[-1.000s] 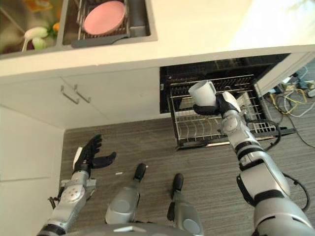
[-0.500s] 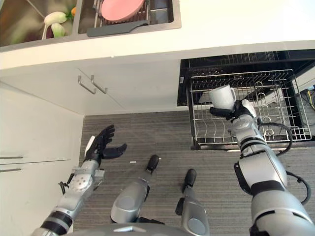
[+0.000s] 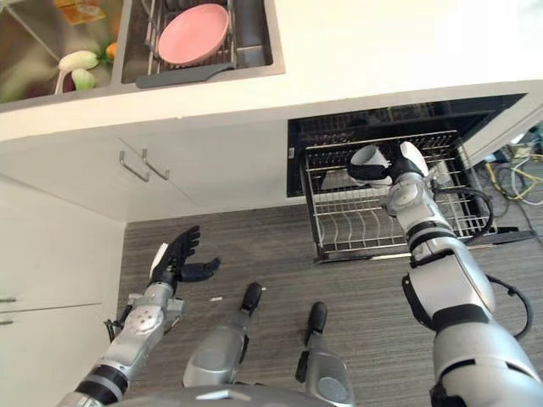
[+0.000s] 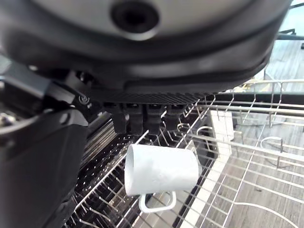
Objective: Place the dishes in the dishwasher.
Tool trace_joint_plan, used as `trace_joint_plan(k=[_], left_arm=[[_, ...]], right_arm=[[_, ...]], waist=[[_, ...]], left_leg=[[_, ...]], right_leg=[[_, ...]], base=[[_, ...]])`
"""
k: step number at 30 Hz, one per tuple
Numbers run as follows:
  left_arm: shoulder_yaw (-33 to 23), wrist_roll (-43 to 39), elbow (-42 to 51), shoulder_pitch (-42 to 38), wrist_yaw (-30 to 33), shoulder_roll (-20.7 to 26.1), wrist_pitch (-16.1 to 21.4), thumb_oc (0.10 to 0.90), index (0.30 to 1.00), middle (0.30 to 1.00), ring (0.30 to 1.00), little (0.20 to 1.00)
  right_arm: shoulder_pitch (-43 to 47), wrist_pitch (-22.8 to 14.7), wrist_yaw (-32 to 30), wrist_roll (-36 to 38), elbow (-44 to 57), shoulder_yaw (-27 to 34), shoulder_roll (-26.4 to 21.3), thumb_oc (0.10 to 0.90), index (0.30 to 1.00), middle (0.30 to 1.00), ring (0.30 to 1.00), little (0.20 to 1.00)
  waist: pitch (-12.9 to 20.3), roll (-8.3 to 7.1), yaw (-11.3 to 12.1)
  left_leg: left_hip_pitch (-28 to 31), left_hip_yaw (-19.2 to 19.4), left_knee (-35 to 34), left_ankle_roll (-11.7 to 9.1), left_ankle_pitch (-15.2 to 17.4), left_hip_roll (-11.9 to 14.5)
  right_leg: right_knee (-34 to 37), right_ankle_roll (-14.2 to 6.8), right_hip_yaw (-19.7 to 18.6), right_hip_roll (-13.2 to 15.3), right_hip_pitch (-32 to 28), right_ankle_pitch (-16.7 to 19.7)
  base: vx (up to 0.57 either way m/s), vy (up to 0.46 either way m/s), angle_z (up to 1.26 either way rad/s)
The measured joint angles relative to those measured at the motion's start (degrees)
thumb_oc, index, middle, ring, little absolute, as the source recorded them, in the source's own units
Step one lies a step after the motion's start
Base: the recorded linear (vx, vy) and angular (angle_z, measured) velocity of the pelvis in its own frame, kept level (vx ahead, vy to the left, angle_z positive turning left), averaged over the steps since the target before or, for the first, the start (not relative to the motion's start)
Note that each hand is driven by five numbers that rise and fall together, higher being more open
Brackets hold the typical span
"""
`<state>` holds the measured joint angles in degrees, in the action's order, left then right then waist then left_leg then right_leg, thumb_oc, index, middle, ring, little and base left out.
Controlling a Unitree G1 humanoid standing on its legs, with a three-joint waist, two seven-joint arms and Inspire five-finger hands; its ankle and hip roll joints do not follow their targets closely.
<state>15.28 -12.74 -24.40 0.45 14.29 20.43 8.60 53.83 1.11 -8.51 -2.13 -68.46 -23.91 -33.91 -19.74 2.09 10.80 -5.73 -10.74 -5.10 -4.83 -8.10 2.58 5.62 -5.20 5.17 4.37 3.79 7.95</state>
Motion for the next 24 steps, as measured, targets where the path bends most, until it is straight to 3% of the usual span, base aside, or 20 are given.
trace_joint_plan(k=[2, 5, 7, 8, 9, 10, 11, 13, 15, 17, 20, 21, 22, 23, 24], left_arm=[[-0.25, 0.00, -0.85, -0.01, 0.46, 0.01, -0.01, 0.800, 0.900, 0.900, 0.900, 0.900], [-0.76, 0.05, -3.76, 0.43, 0.62, -0.09, -0.23, 0.800, 0.900, 0.900, 0.900, 0.900], [-2.07, 1.32, -7.42, 0.32, 0.80, -1.65, -0.37, 0.800, 0.900, 0.900, 0.900, 0.900], [-3.10, 2.24, -10.59, -0.14, 1.22, -2.74, -0.41, 0.800, 0.900, 0.900, 0.900, 0.900], [-3.87, 3.05, -16.25, -0.79, 1.73, -3.69, -0.92, 0.800, 0.900, 0.900, 0.900, 0.900], [-5.75, 3.38, -19.00, -0.28, 2.08, -4.71, -1.21, 0.800, 0.900, 0.900, 0.900, 0.900], [-5.75, 3.38, -19.00, -0.28, 2.08, -4.71, -1.21, 0.800, 0.900, 0.900, 0.900, 0.900], [-9.68, 3.34, -25.59, 0.39, 3.19, -7.37, -1.77, 0.800, 0.900, 0.900, 0.900, 0.900], [-11.45, 3.24, -28.32, 1.68, 3.27, -9.07, -1.52, 0.800, 0.900, 0.900, 0.900, 0.900], [-14.22, 1.12, -32.25, 1.82, 3.54, -11.94, -1.13, 0.800, 0.900, 0.900, 0.900, 0.900], [-14.07, -3.33, -33.77, 3.19, 3.94, -15.18, -1.11, 0.800, 0.900, 0.900, 0.900, 0.900], [-13.87, -3.96, -34.38, 2.88, 3.99, -15.85, -1.05, 0.800, 0.900, 0.900, 0.900, 0.900], [-13.73, -4.73, -35.70, 1.75, 3.94, -16.34, -1.13, 0.800, 0.900, 0.900, 0.900, 0.900], [-13.81, -4.86, -37.05, -0.23, 4.19, -16.25, -1.35, 0.800, 0.900, 0.900, 0.900, 0.900], [-14.60, -4.90, -39.57, -2.24, 4.13, -15.97, -1.03, 0.800, 0.900, 0.900, 0.900, 0.900]], right_arm=[[-1.06, 0.28, 0.01, 0.02, 3.35, 0.07, -0.13, 0.800, 0.900, 0.900, 0.900, 0.900], [-7.92, 0.94, -0.34, 0.17, 20.52, 1.06, -1.49, 0.800, 0.900, 0.900, 0.900, 0.900], [-21.40, -0.79, -1.16, 2.39, 40.50, 10.13, -0.79, 0.800, 0.900, 0.900, 0.900, 0.900], [-29.08, -2.14, -2.04, 3.22, 49.28, 15.15, 1.78, 0.800, 0.900, 0.900, 0.900, 0.900], [-42.70, -4.44, -3.27, 5.37, 62.36, 22.02, 7.15, 0.800, 0.900, 0.900, 0.900, 0.900], [-48.13, -6.08, -4.00, 7.17, 66.09, 23.36, 9.32, 0.800, 0.900, 0.900, 0.900, 0.900], [-48.13, -6.08, -4.00, 7.17, 66.09, 23.36, 9.32, 0.800, 0.900, 0.900, 0.900, 0.900], [-56.29, -7.49, -5.71, 10.83, 68.63, 27.15, 13.85, 0.800, 0.900, 0.900, 0.900, 0.900], [-58.39, -7.55, -6.95, 13.56, 69.39, 27.50, 14.00, 0.800, 0.900, 0.900, 0.900, 0.900], [-58.58, -8.40, -7.07, 15.88, 72.54, 26.38, 13.34, 0.800, 0.900, 0.900, 0.900, 0.900], [-54.97, -12.25, -5.85, 18.20, 74.29, 22.94, 10.33, 0.800, 0.900, 0.900, 0.900, 0.900], [-52.99, -12.56, -5.71, 18.17, 74.50, 21.77, 8.70, 0.800, 0.900, 0.900, 0.900, 0.900], [-51.29, -13.45, -5.16, 18.13, 74.70, 21.50, 6.62, 0.800, 0.900, 0.900, 0.900, 0.900], [-50.34, -13.90, -5.34, 18.16, 75.12, 22.01, 6.02, 0.800, 0.900, 0.900, 0.900, 0.900], [-49.04, -13.96, -5.88, 18.29, 75.36, 22.65, 6.47, 0.800, 0.900, 0.900, 0.900, 0.900]], waist=[[0.43, -0.77, -0.99], [0.98, -1.57, -3.18], [1.07, -1.60, -4.19], [1.30, -1.59, -4.47], [2.27, -1.49, -5.27], [2.99, -1.49, -6.10], [2.99, -1.49, -6.10], [4.08, -1.29, -8.96], [4.43, -0.62, -10.03], [4.90, 1.08, -9.87], [6.08, 4.24, -9.59], [6.22, 5.03, -9.89], [5.75, 5.04, -9.86], [5.26, 4.27, -9.92], [4.68, 2.62, -9.85]], left_leg=[[0.53, 0.95, 0.00, -0.19, 0.32, 0.16], [1.16, 2.33, -0.01, 0.10, 0.75, 0.32], [2.25, 2.82, -0.01, 0.41, 0.99, 0.36], [2.91, 3.16, -0.02, 0.63, 1.22, 0.41], [3.68, 3.31, -0.02, 0.56, 1.58, 0.41], [3.72, 3.36, -0.06, 0.53, 1.90, 0.43], [3.72, 3.36, -0.06, 0.53, 1.90, 0.43], [3.88, 3.55, -0.15, 0.47, 2.10, 0.38], [3.70, 3.74, -0.38, 0.47, 2.54, 0.62], [3.34, 4.15, -0.40, 0.71, 2.71, 0.78], [1.59, 4.14, -0.15, 0.59, 3.00, 0.81], [-0.01, 5.41, 1.18, 0.01, 3.50, 1.05], [-3.04, 10.54, 4.34, -1.89, 5.97, 2.18], [-5.49, 18.46, 7.10, -4.89, 7.82, 3.71], [-7.75, 24.98, 8.29, -5.12, 6.76, 6.50]], right_leg=[[0.00, -0.20, -1.00, -0.10, -0.06, 0.23], [-0.01, -0.26, -2.37, -0.22, -0.03, 0.44], [-0.01, -0.15, -2.82, -0.23, -0.86, 0.36], [-0.01, 0.08, -3.09, -0.27, -1.44, 0.17], [-0.02, 0.35, -3.23, -0.30, -2.11, -0.22], [-0.01, 0.38, -3.41, -0.27, -2.14, -0.33], [-0.01, 0.38, -3.41, -0.27, -2.14, -0.33], [0.00, 0.34, -3.66, -0.26, -2.22, -0.34], [0.00, 0.19, -3.86, -0.39, -2.16, -0.22], [0.00, 0.05, -3.99, -0.56, -1.87, -0.10], [-0.06, 0.29, -2.62, -0.38, -1.03, -0.22], [-0.32, 0.42, -1.87, -0.15, -0.62, -0.12], [-0.20, 1.57, 0.21, 0.93, -0.53, 0.61], [0.01, 2.31, 2.39, 2.94, -0.56, 0.95], [0.03, 1.70, 4.40, 5.32, -0.64, 0.20]], base=[[0.01, -0.009, -0.24], [0.04, -0.013, -0.22], [0.05, -0.015, -0.17], [0.04, -0.023, -0.10], [0.02, -0.027, -0.11], [0.04, -0.031, -0.06], [0.01, -0.019, -0.09], [0.01, -0.034, -0.07], [0.00, -0.030, -0.07], [-0.02, -0.009, -0.05], [-0.07, 0.063, 0.34], [-0.02, 0.129, 0.66], [0.05, 0.145, 0.99], [0.11, 0.162, 1.39], [0.14, 0.151, 1.18]])
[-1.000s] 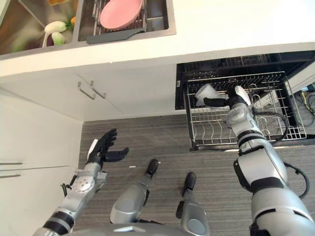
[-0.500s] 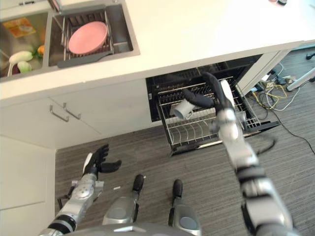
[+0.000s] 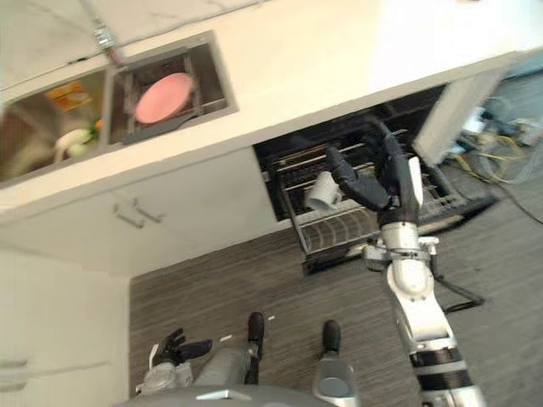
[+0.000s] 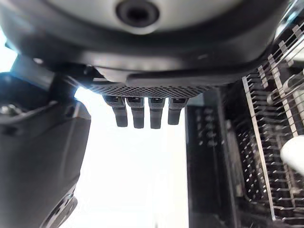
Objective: Place the dishes in the dishwasher.
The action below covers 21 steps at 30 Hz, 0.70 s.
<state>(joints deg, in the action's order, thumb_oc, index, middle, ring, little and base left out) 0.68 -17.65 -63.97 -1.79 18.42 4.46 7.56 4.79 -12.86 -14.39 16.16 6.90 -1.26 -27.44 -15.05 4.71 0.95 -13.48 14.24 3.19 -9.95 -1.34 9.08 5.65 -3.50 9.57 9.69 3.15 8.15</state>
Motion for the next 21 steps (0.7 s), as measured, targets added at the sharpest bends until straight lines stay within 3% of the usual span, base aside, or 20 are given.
trace_joint_plan(k=[2, 3, 4, 6, 7, 8, 9, 10, 11, 12, 13, 14, 15, 17, 18, 19, 21], left_arm=[[-2.92, -0.51, -2.31, -2.00, 0.42, 0.30, 0.50, 0.800, 0.900, 0.900, 0.900, 0.900], [-3.28, -0.54, -2.40, -2.13, 0.86, 0.48, 0.53, 0.800, 0.900, 0.900, 0.900, 0.900], [-3.21, -0.15, -2.34, -2.38, 1.24, 0.62, 0.55, 0.800, 0.900, 0.900, 0.900, 0.900], [-2.92, 1.85, -6.73, -5.02, 1.48, 0.73, -0.33, 0.800, 0.900, 0.900, 0.900, 0.900], [-1.26, 3.27, -8.93, -6.63, 1.74, 1.29, -1.11, 0.800, 0.900, 0.900, 0.900, 0.900], [0.62, 4.97, -8.76, -7.04, 1.84, 2.52, -1.56, 0.800, 0.900, 0.900, 0.900, 0.900], [1.71, 6.81, -7.51, -6.98, 1.65, 3.43, -1.70, 0.800, 0.900, 0.900, 0.900, 0.900], [3.00, 8.66, -5.73, -6.79, 1.55, 4.50, -1.62, 0.800, 0.900, 0.900, 0.900, 0.900], [3.42, 10.05, -4.82, -7.13, 1.45, 4.82, -1.48, 0.800, 0.900, 0.900, 0.900, 0.900], [5.00, 11.58, -2.93, -6.94, 1.63, 5.29, -1.29, 0.800, 0.900, 0.900, 0.900, 0.900], [6.80, 12.00, -2.18, -6.96, 1.78, 6.28, -1.13, 0.800, 0.900, 0.900, 0.900, 0.900], [8.73, 12.94, -2.12, -7.10, 1.88, 6.86, -1.42, 0.800, 0.900, 0.900, 0.900, 0.900], [9.44, 13.70, -2.63, -7.31, 1.86, 7.35, -1.71, 0.800, 0.900, 0.900, 0.900, 0.900], [9.29, 15.17, -6.48, -7.49, 1.43, 7.62, -2.06, 0.800, 0.900, 0.900, 0.900, 0.900], [9.01, 16.19, -7.93, -7.20, 1.17, 7.76, -2.49, 0.800, 0.900, 0.900, 0.900, 0.900], [8.91, 16.97, -7.98, -6.07, 1.10, 8.03, -2.66, 0.800, 0.900, 0.900, 0.900, 0.900], [8.92, 18.31, -7.91, -4.65, 1.07, 8.44, -2.69, 0.800, 0.900, 0.900, 0.900, 0.900]], right_arm=[[1.52, -0.20, -0.79, 0.32, 0.01, -0.04, 2.04, 0.800, 0.900, 0.900, 0.900, 0.900], [1.87, -0.53, -0.81, 0.15, 0.34, -0.03, 2.62, 0.800, 0.900, 0.900, 0.900, 0.900], [2.53, -0.54, -0.80, 0.13, 0.36, -0.03, 2.86, 0.800, 0.900, 0.900, 0.900, 0.900], [3.07, -0.96, -1.48, -0.30, 0.56, 0.30, 2.22, 0.800, 0.900, 0.900, 0.900, 0.900], [2.85, -0.97, -1.92, -0.33, 0.65, 0.59, 2.44, 0.800, 0.900, 0.900, 0.900, 0.900], [2.05, -0.94, -2.52, -0.35, 0.75, 0.41, 3.41, 0.800, 0.900, 0.900, 0.900, 0.900], [1.24, -0.87, -2.58, -0.44, 0.81, 0.01, 3.88, 0.800, 0.900, 0.900, 0.900, 0.900], [0.54, -0.87, -2.45, -1.14, 0.86, -0.18, 5.61, 0.800, 0.900, 0.900, 0.900, 0.900], [0.55, -0.74, -2.48, -2.85, 0.88, -0.76, 6.92, 0.800, 0.900, 0.900, 0.900, 0.900], [-0.63, -0.68, -2.85, -4.88, 1.04, -1.39, 9.42, 0.800, 0.900, 0.900, 0.900, 0.900], [-0.14, -0.59, -2.60, -5.66, 1.28, -2.35, 8.97, 0.800, 0.900, 0.900, 0.900, 0.900], [0.43, -0.55, -1.81, -7.70, 2.30, -2.56, 8.66, 0.800, 0.900, 0.900, 0.900, 0.900], [0.27, -0.58, -1.76, -8.86, 4.66, -2.35, 8.57, 0.800, 0.900, 0.900, 0.900, 0.900], [-1.18, -0.87, -1.74, -9.42, 8.38, -1.03, 8.03, 0.800, 0.900, 0.900, 0.900, 0.900], [-3.70, -1.21, -1.87, -9.39, 10.61, 1.50, 7.90, 0.800, 0.900, 0.900, 0.900, 0.900], [-5.84, -1.71, -2.08, -9.30, 11.71, 4.37, 7.86, 0.800, 0.900, 0.900, 0.900, 0.900], [-6.84, -1.95, -3.47, -9.11, 11.22, 8.43, 7.55, 0.800, 0.900, 0.900, 0.900, 0.900]], waist=[[-0.11, -1.64, 0.85], [-0.17, -2.28, 1.42], [0.01, -2.79, 2.09], [0.36, -2.94, 2.09], [0.85, -3.74, 2.08], [0.98, -6.91, 1.57], [1.08, -8.66, 1.26], [1.39, -9.80, 1.11], [1.22, -9.52, 1.26], [1.51, -8.67, 0.55], [1.30, -8.33, 0.83], [0.99, -7.51, 0.12], [0.30, -6.08, -1.22], [0.10, -5.40, -3.58], [0.28, -5.69, -5.15], [0.83, -6.51, -6.49], [1.45, -7.38, -8.41]], left_leg=[[-0.32, 2.71, -1.84, -0.70, -1.75, 6.50], [0.98, -0.04, -4.49, -2.22, -2.18, 7.61], [2.95, -4.77, -7.75, -2.21, -2.83, 6.50], [5.05, -4.38, -7.17, -1.16, -3.63, 3.65], [5.67, -5.27, -7.69, 1.50, -6.03, 0.96], [5.02, -4.77, -7.52, 3.01, -6.16, -2.02], [5.42, -3.98, -7.51, 5.31, -7.31, -3.50], [5.70, -3.01, -7.83, 6.89, -8.09, -5.38], [6.22, -3.75, -7.85, 8.15, -7.84, -5.68], [8.30, -5.89, -8.36, 10.96, -6.52, -7.02], [9.14, -6.21, -8.37, 12.41, -5.74, -7.43], [9.83, -7.17, -8.38, 13.47, -4.89, -7.11], [10.71, -8.19, -8.36, 14.65, -4.54, -6.57], [13.35, -8.37, -8.41, 14.73, -2.85, -7.12], [15.05, -8.71, -8.41, 13.71, -2.00, -7.87], [16.31, -8.85, -8.36, 12.76, -1.63, -8.81], [17.87, -8.83, -8.29, 12.60, -0.07, -9.24]], right_leg=[[0.02, -0.75, -0.06, 0.89, -0.79, -0.53], [0.03, -2.54, -0.16, 1.33, -1.29, -0.45], [0.02, -3.39, -1.10, 2.55, -1.28, -0.80], [-0.05, -5.63, -1.11, 3.92, -1.41, -0.92], [-0.28, -6.81, -0.91, 5.89, -1.27, -0.87], [-1.25, -7.33, -0.61, 8.96, -1.10, -1.00], [-3.64, -8.36, -0.75, 11.16, -0.43, -0.86], [-7.67, -8.07, -2.25, 12.44, 0.95, -0.03], [-15.48, -8.57, -4.66, 13.47, 4.43, 0.06], [-26.42, -9.13, -8.22, 12.65, 7.62, -0.42], [-32.56, -10.14, -11.30, 10.63, 10.32, -1.95], [-38.02, -10.05, -15.99, 4.80, 12.79, -7.28], [-37.81, -9.79, -18.44, -1.13, 13.70, -10.67], [-33.35, -6.78, -17.48, -7.14, 16.26, -13.23], [-28.17, -6.55, -16.80, -8.28, 16.58, -13.08], [-22.69, -5.25, -14.62, -7.20, 16.97, -11.98], [-15.20, -5.94, -12.17, -5.00, 18.07, -7.82]], base=[[0.19, 0.223, 0.69], [0.19, 0.361, 0.23], [0.12, 0.334, 0.03], [0.17, 0.381, -0.01], [0.13, 0.226, 0.24], [0.20, 0.369, 0.39], [0.12, 0.251, 0.46], [0.19, 0.356, 0.43], [0.25, 0.384, 0.69], [0.32, 0.475, 0.57], [0.37, 0.448, 0.54], [0.28, 0.218, 0.30], [0.33, 0.130, 0.35], [0.31, 0.000, 0.30], [0.19, -0.034, 0.42], [0.20, -0.067, 0.47], [0.28, -0.110, 0.26]])
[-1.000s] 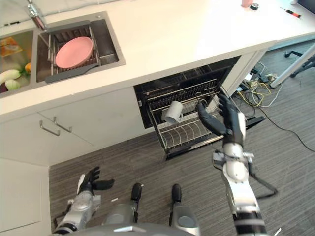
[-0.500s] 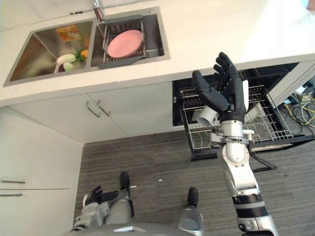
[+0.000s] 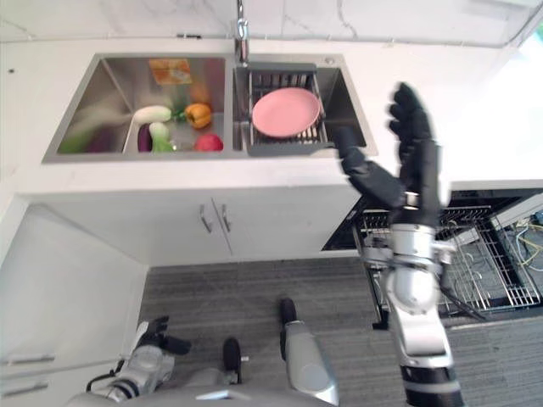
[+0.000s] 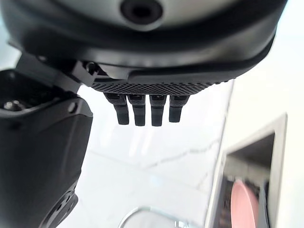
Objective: Place the dishes in the dishwasher.
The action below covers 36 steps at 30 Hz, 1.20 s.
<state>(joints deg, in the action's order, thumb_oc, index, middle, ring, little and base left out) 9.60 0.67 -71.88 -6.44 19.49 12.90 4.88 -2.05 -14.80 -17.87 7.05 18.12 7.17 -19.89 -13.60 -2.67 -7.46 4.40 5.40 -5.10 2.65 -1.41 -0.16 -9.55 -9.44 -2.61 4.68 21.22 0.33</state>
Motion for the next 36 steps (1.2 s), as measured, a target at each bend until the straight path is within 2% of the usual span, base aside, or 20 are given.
trace_joint_plan(k=[2, 4, 7, 8, 9, 10, 12, 14, 16, 20, 22, 24, 25, 26, 27, 28, 29, 31, 33, 36], left_arm=[[0.14, 0.13, -0.02, -0.01, 0.02, 0.03, -0.05, 0.800, 0.900, 0.900, 0.900, 0.900], [0.74, 0.25, -0.15, -1.40, 0.05, -0.34, -0.13, 0.800, 0.900, 0.900, 0.900, 0.900], [1.22, 0.76, 1.11, -0.22, 0.13, -0.79, 0.14, 0.800, 0.900, 0.900, 0.900, 0.900], [1.08, 1.23, 1.87, 1.32, 0.08, -0.51, 0.13, 0.800, 0.900, 0.900, 0.900, 0.900], [0.67, 1.26, 2.48, 1.92, 0.06, -2.45, 0.13, 0.800, 0.900, 0.900, 0.900, 0.900], [0.25, 1.52, 3.21, 2.08, 0.02, -4.04, 0.19, 0.800, 0.900, 0.900, 0.900, 0.900], [0.04, 2.02, 3.17, 1.68, -0.07, -5.60, 0.51, 0.800, 0.900, 0.900, 0.900, 0.900], [-0.08, 2.25, 2.92, 1.72, -0.18, -6.99, 0.79, 0.800, 0.900, 0.900, 0.900, 0.900], [-0.09, 2.26, 2.94, 1.44, -0.22, -8.28, 1.03, 0.800, 0.900, 0.900, 0.900, 0.900], [-0.07, 2.29, 1.79, 1.08, -0.22, -8.00, 1.06, 0.800, 0.900, 0.900, 0.900, 0.900], [-0.04, 2.28, 0.32, 0.80, -0.21, -7.97, 0.73, 0.800, 0.900, 0.900, 0.900, 0.900], [0.14, 2.20, 0.21, 1.24, -0.08, -8.22, 0.56, 0.800, 0.900, 0.900, 0.900, 0.900], [0.16, 2.19, 0.46, 1.83, 0.01, -8.43, 0.59, 0.800, 0.900, 0.900, 0.900, 0.900], [0.14, 2.08, 0.68, 1.73, 0.17, -8.74, 0.62, 0.800, 0.900, 0.900, 0.900, 0.900], [0.21, 2.11, 1.52, 1.09, 0.46, -9.72, 0.93, 0.800, 0.900, 0.900, 0.900, 0.900], [1.38, 2.15, 5.14, 1.67, 0.54, -7.89, 1.14, 0.800, 0.900, 0.900, 0.900, 0.900], [2.84, 2.10, 6.66, 1.04, 0.68, -6.82, 1.87, 0.800, 0.900, 0.900, 0.900, 0.900], [2.32, 0.92, 6.57, 1.74, 0.27, -7.97, 1.04, 0.800, 0.900, 0.900, 0.900, 0.900], [0.00, 0.09, 4.64, 0.52, 0.76, -7.46, 0.88, 0.800, 0.900, 0.900, 0.900, 0.900], [-1.48, 1.15, 0.77, 1.13, 0.43, -6.89, 1.61, 0.800, 0.900, 0.900, 0.900, 0.900]], right_arm=[[0.03, 0.00, -0.62, 0.63, -0.54, 0.93, 0.06, 0.800, 0.900, 0.900, 0.900, 0.900], [0.32, -0.02, -0.79, 0.93, -1.59, 0.15, -0.19, 0.800, 0.900, 0.900, 0.900, 0.900], [0.74, 0.35, -1.10, -0.37, -3.57, -2.77, -0.63, 0.800, 0.900, 0.900, 0.900, 0.900], [0.84, 0.41, -1.08, -0.69, -3.81, -4.16, -0.79, 0.800, 0.900, 0.900, 0.900, 0.900], [1.50, 0.39, -1.02, -1.55, -4.08, -4.37, -1.47, 0.800, 0.900, 0.900, 0.900, 0.900], [1.99, 0.50, -1.23, -2.43, -4.08, -4.33, -2.65, 0.800, 0.900, 0.900, 0.900, 0.900], [3.86, 1.29, -1.15, -2.48, -4.91, -4.37, -4.56, 0.800, 0.900, 0.900, 0.900, 0.900], [5.24, 1.25, -1.35, -2.47, -4.97, -4.27, -5.46, 0.800, 0.900, 0.900, 0.900, 0.900], [6.65, 0.86, -2.40, -2.38, -4.93, -3.81, -6.31, 0.800, 0.900, 0.900, 0.900, 0.900], [6.76, 0.62, -0.77, -1.63, -4.24, -4.42, -6.15, 0.800, 0.900, 0.900, 0.900, 0.900], [6.76, 0.33, 0.27, 0.74, -4.07, -4.81, -5.96, 0.800, 0.900, 0.900, 0.900, 0.900], [6.62, 0.27, 1.11, 3.11, -4.20, -4.99, -5.84, 0.800, 0.900, 0.900, 0.900, 0.900], [6.78, 0.09, 1.30, 4.52, -4.18, -5.84, -5.83, 0.800, 0.900, 0.900, 0.900, 0.900], [6.81, -0.02, 1.53, 4.37, -4.12, -6.45, -6.28, 0.800, 0.900, 0.900, 0.900, 0.900], [6.85, -0.13, 1.68, 4.25, -3.69, -5.79, -8.87, 0.800, 0.900, 0.900, 0.900, 0.900], [6.38, 0.07, 1.43, 4.32, -3.97, -3.89, -9.46, 0.800, 0.900, 0.900, 0.900, 0.900], [7.25, 0.11, 1.45, 4.23, -4.42, -2.71, -9.35, 0.800, 0.900, 0.900, 0.900, 0.900], [8.11, 0.12, 1.67, 4.54, -5.41, -4.73, -7.89, 0.800, 0.900, 0.900, 0.900, 0.900], [7.82, 0.25, 4.40, 4.49, -5.34, -9.14, -7.20, 0.800, 0.900, 0.900, 0.900, 0.900], [5.03, 0.05, 5.91, 4.49, -3.77, -10.08, -7.69, 0.800, 0.900, 0.900, 0.900, 0.900]], waist=[[0.11, -0.17, -0.49], [0.45, -0.43, -0.61], [0.91, -1.16, -0.26], [1.81, -1.88, 0.14], [2.82, 0.90, 1.11], [3.28, 2.47, 1.09], [3.46, 2.82, 1.70], [3.74, 3.00, 1.71], [4.83, 4.89, 0.90], [4.86, 5.39, 1.06], [4.71, 5.46, 1.48], [3.78, 5.07, 2.34], [3.69, 5.13, 2.90], [3.59, 5.50, 3.15], [3.12, 9.19, 4.21], [2.61, 5.76, 4.05], [1.05, 4.05, 3.60], [0.40, 4.30, 5.22], [0.51, 2.42, 7.17], [2.71, 1.02, 5.65]], left_leg=[[0.82, 0.02, 0.03, -0.63, 0.56, 0.31], [2.37, 0.22, 0.02, -1.99, 1.70, 1.30], [7.54, 1.32, -0.01, -4.19, 3.38, 2.60], [10.06, 2.17, 0.00, -6.16, 4.82, 2.43], [10.67, 3.42, 0.04, -7.21, 5.58, 4.88], [10.68, 3.60, 0.15, -8.31, 4.89, 6.28], [10.57, 4.07, 2.84, -9.56, 4.04, 7.44], [10.33, 3.41, 4.59, -10.41, 4.40, 7.94], [10.23, 3.44, 3.82, -10.99, 3.22, 9.59], [7.45, 2.40, 8.93, -12.16, 2.49, 10.74], [1.95, -0.24, 18.02, -14.34, 1.22, 11.03], [-2.73, -5.57, 27.56, -17.33, 1.10, 9.53], [-3.78, -6.64, 28.68, -16.80, -0.46, 7.85], [-5.80, -7.63, 27.29, -14.69, 0.87, 6.15], [-8.83, -6.85, 21.56, -11.92, 4.84, 9.96], [-10.08, -4.52, 15.35, -12.33, 9.06, 7.90], [-9.67, -3.25, 9.48, -12.13, 8.30, 5.83], [-10.96, -2.04, 2.86, -8.46, 3.32, 4.62], [-7.55, -1.42, 0.78, -8.85, -1.31, 3.71], [-2.78, -2.05, -0.46, -8.69, -2.42, 4.12]], right_leg=[[2.12, -0.07, -0.39, 1.03, 0.11, 2.20], [11.34, -3.03, -0.55, 4.47, -2.41, 8.03], [9.73, -3.41, 2.66, 4.91, -7.82, 8.70], [9.82, 0.40, 1.90, 4.30, -10.61, 11.85], [8.84, 3.90, 1.25, 1.21, -10.18, 13.07], [9.12, 4.84, 1.22, -0.42, -10.25, 12.97], [9.44, 6.47, -0.15, -2.30, -10.40, 13.05], [10.68, 7.53, -1.47, -3.15, -11.94, 12.71], [11.57, 7.60, -0.66, -5.16, -12.13, 12.12], [13.62, 7.63, 1.17, -5.47, -12.61, 12.07], [15.15, 7.10, 1.87, -4.77, -13.73, 10.82], [15.18, 8.88, 2.55, -4.02, -15.75, 9.71], [15.58, 9.07, 2.24, -3.97, -15.89, 8.59], [15.53, 5.68, 2.13, -3.88, -15.31, 4.22], [-0.98, 9.68, 4.48, -7.25, -9.73, 1.14], [-19.96, 9.06, 6.26, -4.05, -6.84, -11.24], [-18.10, 14.90, 4.33, -3.96, -9.38, -16.51], [-10.68, 11.26, 3.75, -5.97, -11.89, -13.22], [-0.15, 10.82, 4.03, -5.97, -16.75, -5.68], [6.15, 12.53, 3.77, -7.34, -20.85, -2.82]], base=[[0.16, -0.066, 0.03], [0.22, -0.118, -0.05], [0.17, -0.089, -0.11], [0.14, -0.078, -0.49], [0.20, -0.122, -0.51], [0.17, -0.121, -0.52], [0.15, -0.155, -0.52], [0.08, -0.200, -0.48], [0.11, -0.238, -0.19], [0.07, -0.185, -0.02], [0.08, -0.118, 0.23], [0.13, -0.121, 0.23], [0.25, -0.085, -0.07], [0.21, -0.038, -0.03], [0.24, 0.039, 0.46], [0.12, 0.038, 0.80], [0.10, 0.032, 0.94], [0.09, 0.011, -0.28], [0.06, 0.024, -1.12], [0.11, 0.122, -0.32]])
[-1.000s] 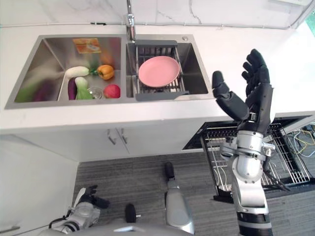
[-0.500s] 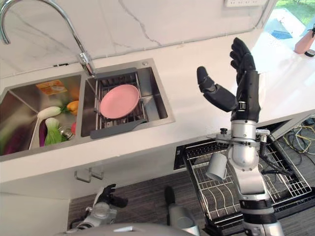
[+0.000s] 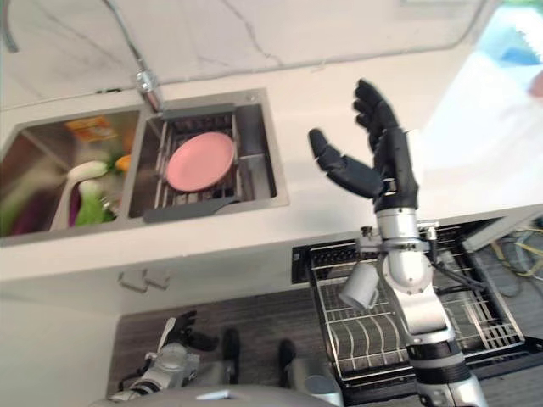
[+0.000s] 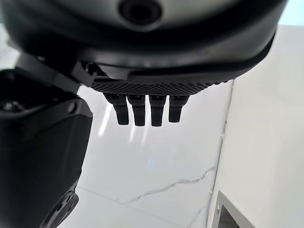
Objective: Place the dishes in the dishwasher.
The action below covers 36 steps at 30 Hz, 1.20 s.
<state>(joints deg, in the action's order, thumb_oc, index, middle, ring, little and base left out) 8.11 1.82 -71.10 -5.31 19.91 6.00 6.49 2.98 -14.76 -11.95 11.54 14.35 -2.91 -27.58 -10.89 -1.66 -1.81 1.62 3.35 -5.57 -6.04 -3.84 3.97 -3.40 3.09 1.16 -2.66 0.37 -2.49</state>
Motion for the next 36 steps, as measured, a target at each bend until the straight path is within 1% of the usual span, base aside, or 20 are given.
trace_joint_plan(k=[1, 2, 3, 5, 6, 7, 8, 9, 10, 11, 14, 15, 16, 17, 19, 22, 31, 36], left_arm=[[-0.56, 0.00, -0.46, 0.03, -0.09, -0.06, -0.13, 0.800, 0.900, 0.900, 0.900, 0.900], [-0.71, -0.05, -0.82, -0.16, -0.34, 0.29, -0.54, 0.800, 0.900, 0.900, 0.900, 0.900], [-0.83, -0.04, -0.89, -0.33, -0.39, 0.84, -0.81, 0.800, 0.900, 0.900, 0.900, 0.900], [-2.46, -0.12, -1.05, -0.36, -0.24, 1.43, -0.75, 0.800, 0.900, 0.900, 0.900, 0.900], [-2.46, -0.12, -1.05, -0.36, -0.24, 1.43, -0.75, 0.800, 0.900, 0.900, 0.900, 0.900], [-2.98, -0.19, -1.18, -0.35, 0.05, 2.92, -0.77, 0.800, 0.900, 0.900, 0.900, 0.900], [-2.98, -0.24, -1.28, -0.20, 0.16, 3.79, -0.82, 0.800, 0.900, 0.900, 0.900, 0.900], [-3.09, -0.96, -1.33, 0.07, 0.24, 4.97, -0.89, 0.800, 0.900, 0.900, 0.900, 0.900], [-3.69, -1.36, -1.29, 0.22, 0.55, 5.50, -0.91, 0.800, 0.900, 0.900, 0.900, 0.900], [-4.31, -1.42, -1.23, 0.61, 1.02, 5.64, -0.95, 0.800, 0.900, 0.900, 0.900, 0.900], [-4.33, -1.41, -1.03, 1.90, 1.34, 6.45, -1.12, 0.800, 0.900, 0.900, 0.900, 0.900], [-4.32, -1.41, -1.03, 2.48, 1.34, 6.41, -1.18, 0.800, 0.900, 0.900, 0.900, 0.900], [-4.32, -1.41, -1.08, 3.20, 1.30, 5.93, -1.53, 0.800, 0.900, 0.900, 0.900, 0.900], [-4.32, -1.41, -1.07, 3.60, 1.26, 5.63, -1.55, 0.800, 0.900, 0.900, 0.900, 0.900], [-4.37, -1.42, -1.08, 4.05, 1.09, 5.52, -1.58, 0.800, 0.900, 0.900, 0.900, 0.900], [-4.33, -1.41, -1.08, 4.15, 1.09, 5.67, -1.60, 0.800, 0.900, 0.900, 0.900, 0.900], [-4.31, -1.41, -1.06, 4.08, 1.12, 5.78, -1.59, 0.800, 0.900, 0.900, 0.900, 0.900], [-4.30, -1.41, -1.05, 3.95, 1.12, 5.78, -1.59, 0.800, 0.900, 0.900, 0.900, 0.900]], right_arm=[[-0.25, 0.02, 0.13, -0.01, 0.01, 0.75, -0.03, 0.800, 0.900, 0.900, 0.900, 0.900], [-0.25, 0.04, 0.13, -0.01, -0.01, 1.39, 0.37, 0.800, 0.900, 0.900, 0.900, 0.900], [-0.23, 0.05, 0.22, -0.03, -0.01, 1.35, 0.55, 0.800, 0.900, 0.900, 0.900, 0.900], [-0.10, 0.03, 1.06, -0.13, -0.01, 0.78, 0.55, 0.800, 0.900, 0.900, 0.900, 0.900], [-0.10, 0.03, 1.06, -0.13, -0.01, 0.78, 0.55, 0.800, 0.900, 0.900, 0.900, 0.900], [0.59, 0.04, 1.43, -0.13, -0.17, -0.37, 0.55, 0.800, 0.900, 0.900, 0.900, 0.900], [1.03, 0.05, 1.70, -0.19, -0.19, -0.94, 0.62, 0.800, 0.900, 0.900, 0.900, 0.900], [1.31, 0.11, 1.96, -0.21, -0.20, -1.16, 0.61, 0.800, 0.900, 0.900, 0.900, 0.900], [1.96, 0.23, 2.00, -0.20, -0.20, -1.16, 0.63, 0.800, 0.900, 0.900, 0.900, 0.900], [2.75, 0.27, 2.00, -0.21, -0.20, -1.16, 0.64, 0.800, 0.900, 0.900, 0.900, 0.900], [3.04, 0.26, 1.86, -0.21, -0.35, -1.10, 0.71, 0.800, 0.900, 0.900, 0.900, 0.900], [3.04, 0.26, 1.83, -0.22, -0.70, -1.09, 0.70, 0.800, 0.900, 0.900, 0.900, 0.900], [2.92, 0.28, 1.68, -0.21, -1.80, -1.08, 0.76, 0.800, 0.900, 0.900, 0.900, 0.900], [2.75, 0.32, 1.67, -0.21, -2.34, -1.09, 0.76, 0.800, 0.900, 0.900, 0.900, 0.900], [2.35, 0.33, 1.60, -0.21, -2.70, -1.08, 0.79, 0.800, 0.900, 0.900, 0.900, 0.900], [2.24, 0.39, 1.60, -0.22, -2.70, -1.09, 0.92, 0.800, 0.900, 0.900, 0.900, 0.900], [2.24, 0.39, 1.61, -0.21, -2.70, -1.09, 1.53, 0.800, 0.900, 0.900, 0.900, 0.900], [2.25, 0.40, 1.60, -0.21, -2.70, -1.09, 2.17, 0.800, 0.900, 0.900, 0.900, 0.900]], waist=[[0.36, 0.05, -0.34], [0.37, -0.56, -0.28], [0.52, -1.24, 0.02], [1.02, -1.67, 1.09], [1.02, -1.67, 1.09], [1.28, -2.10, 2.12], [1.29, -2.15, 2.28], [1.46, -2.44, 2.78], [1.53, -2.49, 3.59], [1.52, -2.50, 4.09], [1.53, -2.56, 4.31], [1.54, -2.56, 4.22], [1.58, -2.79, 3.99], [1.70, -3.07, 4.00], [2.13, -3.69, 3.99], [2.36, -4.12, 3.97], [2.63, -4.54, 4.00], [2.64, -4.54, 4.01]], left_leg=[[0.45, -0.10, 0.02, 0.74, -0.84, 0.43], [0.68, -0.17, 0.30, 2.15, 0.02, 0.30], [0.56, -0.30, 0.38, 2.67, -0.58, -0.26], [0.77, -0.54, 0.41, 2.83, -0.69, -1.22], [0.77, -0.54, 0.41, 2.83, -0.69, -1.22], [0.66, -0.78, 0.43, 2.84, -0.69, -1.80], [0.62, -1.03, 0.42, 2.91, -0.63, -1.98], [0.67, -1.19, 0.41, 3.15, -0.50, -2.36], [0.75, -1.04, 0.40, 3.85, -0.17, -2.50], [0.72, -0.93, 0.39, 4.21, -0.04, -2.58], [0.73, -1.00, 0.37, 4.58, 0.19, -2.71], [0.71, -1.00, 0.36, 4.79, 1.02, -2.67], [0.46, -0.98, 0.32, 4.74, 2.01, -2.69], [0.28, -0.94, 0.32, 4.86, 2.08, -2.84], [-0.44, -0.84, 0.32, 5.13, 2.15, -3.16], [-0.75, -0.77, 0.32, 5.54, 2.01, -3.59], [-0.74, -0.77, 0.37, 6.81, 1.29, -4.33], [-0.68, -0.77, 0.37, 6.85, 1.26, -4.34]], right_leg=[[0.82, -0.16, 0.16, -0.60, -0.43, 0.39], [0.94, -0.42, 0.18, -0.53, -0.43, 0.57], [0.95, -1.04, -0.19, -0.03, -0.34, 0.97], [0.87, -2.63, -1.75, 0.99, -0.58, 1.57], [0.87, -2.63, -1.75, 0.99, -0.58, 1.57], [0.90, -4.80, -3.06, 1.78, -0.62, 1.17], [1.05, -6.45, -3.59, 1.95, -0.86, 1.11], [1.63, -7.12, -3.88, 2.32, -1.45, 0.84], [2.00, -7.35, -4.11, 2.38, -1.55, 0.68], [2.33, -7.35, -4.34, 2.43, -1.59, 0.68], [2.12, -7.35, -4.45, 2.48, -1.58, 0.69], [2.09, -7.32, -4.44, 2.42, -1.48, 0.65], [1.64, -7.39, -4.48, 2.41, -1.01, 0.61], [1.11, -7.55, -4.60, 2.53, -0.46, 0.43], [0.22, -7.19, -4.80, 2.79, 0.73, 0.21], [-0.59, -7.18, -4.92, 3.19, 1.42, 0.19], [-1.23, -6.95, -4.92, 3.92, 1.59, 0.02], [-1.20, -6.96, -4.89, 3.92, 1.52, 0.02]], base=[[0.06, 0.093, 0.02], [0.04, 0.098, 0.10], [0.04, 0.100, 0.07], [0.03, 0.070, 0.07], [0.04, 0.076, 0.10], [0.05, 0.088, 0.15], [0.06, 0.121, 0.23], [0.05, 0.087, 0.11], [0.05, 0.093, -0.02], [0.03, 0.061, -0.10], [0.03, 0.077, -0.01], [0.02, 0.111, 0.01], [-0.01, 0.070, -0.02], [0.02, 0.056, -0.02], [0.06, 0.011, -0.03], [0.13, -0.078, -0.01], [0.18, -0.378, 0.01], [0.01, -0.491, 0.00]])
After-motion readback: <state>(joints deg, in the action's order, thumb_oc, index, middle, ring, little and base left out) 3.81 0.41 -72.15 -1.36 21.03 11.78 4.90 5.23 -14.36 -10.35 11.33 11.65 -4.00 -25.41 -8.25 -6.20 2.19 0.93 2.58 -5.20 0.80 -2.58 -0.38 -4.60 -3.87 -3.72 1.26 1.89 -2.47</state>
